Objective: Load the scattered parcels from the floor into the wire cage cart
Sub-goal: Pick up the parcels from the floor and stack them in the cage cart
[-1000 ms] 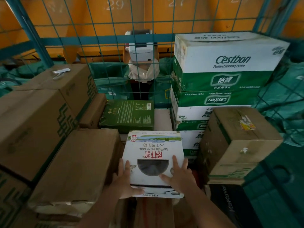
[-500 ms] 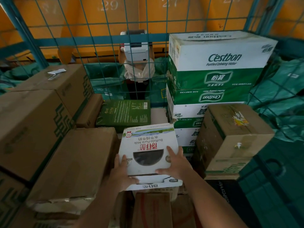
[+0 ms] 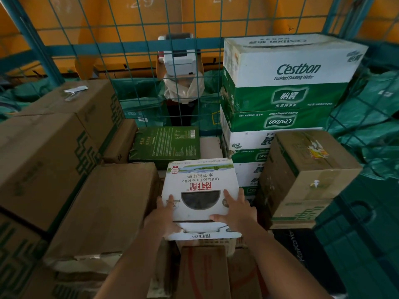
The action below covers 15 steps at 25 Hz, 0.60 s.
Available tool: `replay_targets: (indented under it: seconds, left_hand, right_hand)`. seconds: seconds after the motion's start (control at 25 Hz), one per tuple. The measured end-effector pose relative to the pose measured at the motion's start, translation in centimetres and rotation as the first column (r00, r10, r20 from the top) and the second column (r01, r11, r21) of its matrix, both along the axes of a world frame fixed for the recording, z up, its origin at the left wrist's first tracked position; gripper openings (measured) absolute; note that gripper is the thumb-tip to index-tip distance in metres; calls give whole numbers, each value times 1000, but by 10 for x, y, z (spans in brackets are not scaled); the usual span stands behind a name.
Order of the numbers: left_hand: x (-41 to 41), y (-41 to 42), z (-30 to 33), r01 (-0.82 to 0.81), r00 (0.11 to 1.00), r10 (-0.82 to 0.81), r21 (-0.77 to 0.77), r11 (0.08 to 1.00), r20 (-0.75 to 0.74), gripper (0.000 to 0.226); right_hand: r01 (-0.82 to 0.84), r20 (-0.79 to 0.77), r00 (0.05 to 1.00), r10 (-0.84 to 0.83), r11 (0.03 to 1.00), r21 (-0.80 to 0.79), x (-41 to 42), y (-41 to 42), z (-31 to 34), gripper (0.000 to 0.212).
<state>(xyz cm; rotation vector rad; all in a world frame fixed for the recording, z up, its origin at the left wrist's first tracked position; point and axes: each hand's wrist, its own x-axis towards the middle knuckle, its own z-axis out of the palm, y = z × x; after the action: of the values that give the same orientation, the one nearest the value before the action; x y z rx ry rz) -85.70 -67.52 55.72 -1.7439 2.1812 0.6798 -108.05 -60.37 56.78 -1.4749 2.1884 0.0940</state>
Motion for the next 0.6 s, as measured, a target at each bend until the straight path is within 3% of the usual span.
replay_targets:
  seconds: [0.16, 0.28, 0.44, 0.6]
  left_hand:
    - [1, 6, 9, 2, 1000, -2, 19, 1000, 0, 108]
    - [4, 6, 21, 27, 996, -28, -8, 1000, -84, 91]
    - [10, 5, 43, -13, 952, -17, -96, 995, -306, 63]
    - [32, 35, 64, -162, 922, 108, -118, 980, -372, 44]
  right_hand:
    - [-2, -74, 997, -1, 1000, -30, 9, 8, 10, 86]
    - [-5, -145, 989, -14, 992, -129, 23, 12, 28, 66]
    - [40, -24, 999, -49, 959, -282, 36, 13, 55, 52]
    - [62, 115, 993, -23, 934, -352, 45, 29, 76, 34]
